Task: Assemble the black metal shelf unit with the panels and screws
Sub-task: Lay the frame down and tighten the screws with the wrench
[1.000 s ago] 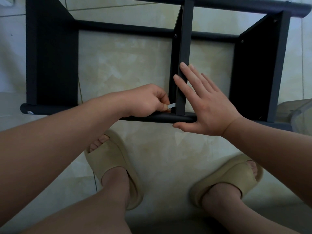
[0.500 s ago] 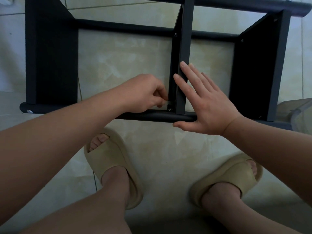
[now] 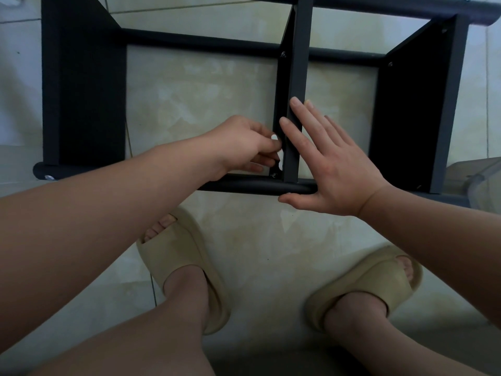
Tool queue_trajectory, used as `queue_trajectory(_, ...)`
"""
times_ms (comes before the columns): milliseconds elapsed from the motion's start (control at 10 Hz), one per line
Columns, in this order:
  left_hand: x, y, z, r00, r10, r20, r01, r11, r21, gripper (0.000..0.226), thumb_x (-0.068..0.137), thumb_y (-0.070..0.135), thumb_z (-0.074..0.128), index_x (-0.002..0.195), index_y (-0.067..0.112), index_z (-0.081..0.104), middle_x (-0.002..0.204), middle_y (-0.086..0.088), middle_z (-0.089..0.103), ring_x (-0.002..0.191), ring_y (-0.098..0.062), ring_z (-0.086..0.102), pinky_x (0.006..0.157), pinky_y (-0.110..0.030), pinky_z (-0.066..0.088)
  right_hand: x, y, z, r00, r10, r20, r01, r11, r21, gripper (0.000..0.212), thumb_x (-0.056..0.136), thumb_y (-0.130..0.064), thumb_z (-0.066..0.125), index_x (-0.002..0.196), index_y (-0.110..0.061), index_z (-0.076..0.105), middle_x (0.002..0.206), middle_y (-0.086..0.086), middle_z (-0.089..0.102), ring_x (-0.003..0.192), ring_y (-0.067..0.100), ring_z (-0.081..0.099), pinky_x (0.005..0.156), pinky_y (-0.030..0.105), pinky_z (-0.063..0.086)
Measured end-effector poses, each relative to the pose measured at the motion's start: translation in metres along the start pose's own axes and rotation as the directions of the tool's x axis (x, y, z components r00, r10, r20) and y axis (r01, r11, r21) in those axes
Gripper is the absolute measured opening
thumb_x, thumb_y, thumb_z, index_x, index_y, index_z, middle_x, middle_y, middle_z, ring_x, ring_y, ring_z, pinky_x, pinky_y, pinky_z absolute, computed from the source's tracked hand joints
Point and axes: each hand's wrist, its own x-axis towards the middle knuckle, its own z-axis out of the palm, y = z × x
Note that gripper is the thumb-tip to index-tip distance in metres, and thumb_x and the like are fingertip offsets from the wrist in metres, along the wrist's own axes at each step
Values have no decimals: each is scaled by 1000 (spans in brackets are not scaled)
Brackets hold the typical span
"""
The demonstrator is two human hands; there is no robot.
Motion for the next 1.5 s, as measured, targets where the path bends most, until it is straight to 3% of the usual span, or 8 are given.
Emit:
queue_trajectory(200, -1, 0, 1, 1000, 4, -16, -6, 997, -81, 5, 93, 19, 69, 95, 15, 67, 77, 2, 73, 75, -10, 71, 65, -21, 55, 0, 0, 0, 1000, 3, 1, -3, 1000, 10, 106, 86, -77, 49, 161, -9, 17, 169, 17, 4, 157, 33, 4, 121, 58, 24)
queue_trajectory(400, -1, -3, -2, 1000, 17, 4, -17, 999, 32, 5, 93, 20, 70, 89, 17, 69, 77, 3, 75, 81, -11, 73, 74, -27, 54, 0, -1, -1, 1000, 3, 7, -3, 1000, 9, 107, 86, -76, 50, 161, -8, 17, 169, 17, 4, 157, 34, 4, 121, 58, 24)
queue_trajectory(700, -1, -2, -1, 1000, -22, 8, 22, 999, -35, 8, 92, 22, 70, 95, 15, 68, 78, 3, 76, 77, -10, 73, 69, -23, 55, 0, -1, -1, 1000, 2, 9, -3, 1000, 7, 106, 87, -76, 50, 161, -8, 17, 169, 17, 4, 156, 34, 4, 121, 58, 24)
queue_trajectory(900, -2, 0, -2, 996, -71, 49, 72, 997, -32, 12, 95, 19, 66, 84, 15, 67, 77, 3, 76, 74, -8, 72, 61, -19, 55, 1, 0, 0, 1000, 1, 12, -1, 1000, 1, 107, 87, -77, 50, 161, -8, 17, 169, 18, 4, 157, 34, 4, 120, 59, 24)
queue_trajectory(1500, -6, 3, -3, 997, -46, 64, 42, 997, 67, 12, 100, 14, 57, 93, 9, 65, 77, 3, 74, 73, -7, 67, 66, -17, 56, 1, 0, 1, 1000, -5, 0, 5, 1000, 6, 106, 87, -77, 48, 161, -8, 17, 169, 18, 4, 156, 34, 4, 120, 59, 25)
